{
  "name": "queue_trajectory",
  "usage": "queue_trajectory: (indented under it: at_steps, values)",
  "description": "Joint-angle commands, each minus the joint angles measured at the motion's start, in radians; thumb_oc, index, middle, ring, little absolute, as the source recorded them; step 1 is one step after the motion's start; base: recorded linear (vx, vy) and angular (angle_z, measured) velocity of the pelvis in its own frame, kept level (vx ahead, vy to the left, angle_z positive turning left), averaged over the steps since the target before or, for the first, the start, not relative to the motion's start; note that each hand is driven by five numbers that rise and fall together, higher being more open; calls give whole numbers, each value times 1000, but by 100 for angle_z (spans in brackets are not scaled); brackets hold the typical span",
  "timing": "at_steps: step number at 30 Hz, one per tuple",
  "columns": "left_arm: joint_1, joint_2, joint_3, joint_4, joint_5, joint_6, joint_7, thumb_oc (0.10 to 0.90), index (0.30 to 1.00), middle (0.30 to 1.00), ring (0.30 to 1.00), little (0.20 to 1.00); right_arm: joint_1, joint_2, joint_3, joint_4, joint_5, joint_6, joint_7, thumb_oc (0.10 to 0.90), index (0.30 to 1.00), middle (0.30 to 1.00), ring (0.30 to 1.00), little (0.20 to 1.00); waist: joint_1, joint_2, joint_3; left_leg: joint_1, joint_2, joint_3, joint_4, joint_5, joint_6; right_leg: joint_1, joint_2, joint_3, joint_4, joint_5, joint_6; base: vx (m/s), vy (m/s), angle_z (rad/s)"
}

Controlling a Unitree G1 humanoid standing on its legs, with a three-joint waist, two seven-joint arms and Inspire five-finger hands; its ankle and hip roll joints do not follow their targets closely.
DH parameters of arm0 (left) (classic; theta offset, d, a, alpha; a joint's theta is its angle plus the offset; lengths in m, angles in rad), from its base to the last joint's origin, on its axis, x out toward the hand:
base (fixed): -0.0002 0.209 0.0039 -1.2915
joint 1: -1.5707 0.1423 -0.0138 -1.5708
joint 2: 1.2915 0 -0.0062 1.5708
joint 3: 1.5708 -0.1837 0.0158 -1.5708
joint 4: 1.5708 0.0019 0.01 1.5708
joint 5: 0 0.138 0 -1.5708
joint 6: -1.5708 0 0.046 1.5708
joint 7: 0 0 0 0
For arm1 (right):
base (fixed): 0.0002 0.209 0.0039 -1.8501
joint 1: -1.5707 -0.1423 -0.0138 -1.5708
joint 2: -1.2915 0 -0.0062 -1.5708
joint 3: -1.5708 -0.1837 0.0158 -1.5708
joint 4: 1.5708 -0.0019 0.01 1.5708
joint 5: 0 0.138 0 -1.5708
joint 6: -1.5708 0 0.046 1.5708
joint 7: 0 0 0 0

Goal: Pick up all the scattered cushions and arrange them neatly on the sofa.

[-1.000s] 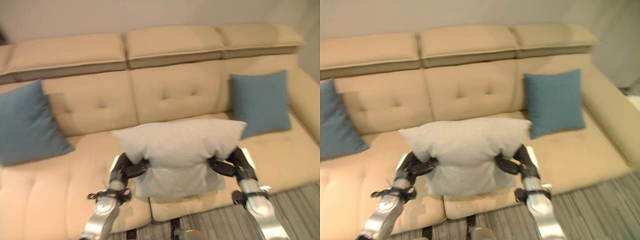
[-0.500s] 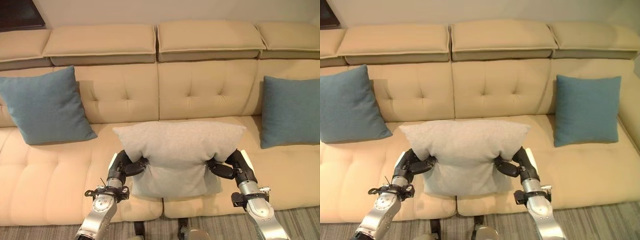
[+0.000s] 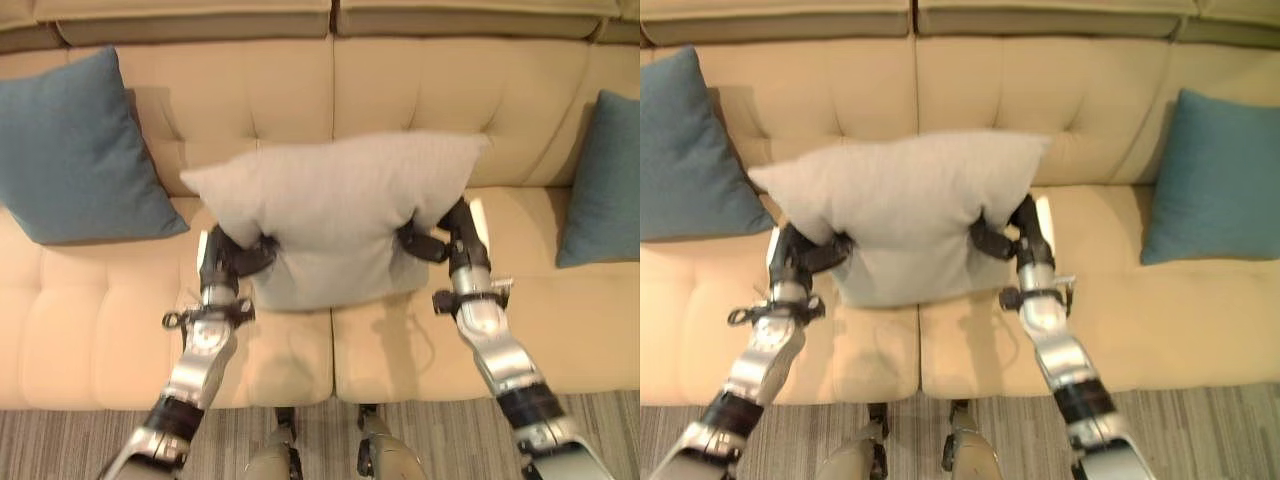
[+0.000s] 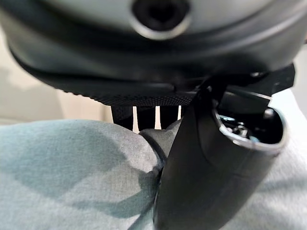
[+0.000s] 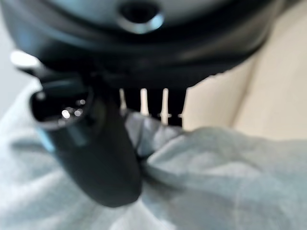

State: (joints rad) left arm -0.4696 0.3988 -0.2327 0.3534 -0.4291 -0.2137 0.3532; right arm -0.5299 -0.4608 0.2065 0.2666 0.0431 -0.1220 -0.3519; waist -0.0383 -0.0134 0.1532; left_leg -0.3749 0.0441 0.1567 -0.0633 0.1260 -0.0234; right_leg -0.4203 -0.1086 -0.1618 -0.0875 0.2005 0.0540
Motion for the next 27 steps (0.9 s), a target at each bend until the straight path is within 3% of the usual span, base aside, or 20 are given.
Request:
queue_trajectory:
  at_steps: [1,2,7,15,27]
  values:
    - [-254,22,-101,-93,76,-211,26,400,300,300,300,300,-226,15,47,-87,-63,-164,-71,400,300,300,300,300,6,-8,-21,-6,-13,-44,26,-82,-35,58,-12,69,57,-156,105,1,-8,-4]
    - [-373,37,-124,-29,103,-221,83,400,300,300,300,300,-328,13,64,-31,-86,-164,-124,400,300,300,300,300,6,3,-13,-19,-16,-48,-6,-61,-47,36,-6,67,40,-148,112,-21,-8,-4]
    - [-559,70,-174,95,134,-224,148,400,300,300,300,300,-477,4,96,65,-96,-174,-191,400,300,300,300,300,2,16,-3,-63,-19,-52,-24,-38,-64,-12,0,70,21,-127,121,-8,0,0]
    - [-749,124,-220,252,134,-222,187,400,300,300,300,300,-644,-26,151,225,-77,-177,-242,400,300,300,300,300,6,42,-1,-172,-23,-53,-24,-10,-82,-125,-1,71,5,-101,136,-11,6,3]
    - [-682,91,-199,287,120,-208,178,400,300,300,300,300,-616,-20,152,291,-85,-153,-244,400,300,300,300,300,4,44,3,-227,-25,-60,-24,5,-91,-185,0,68,3,-87,137,-6,0,-5]
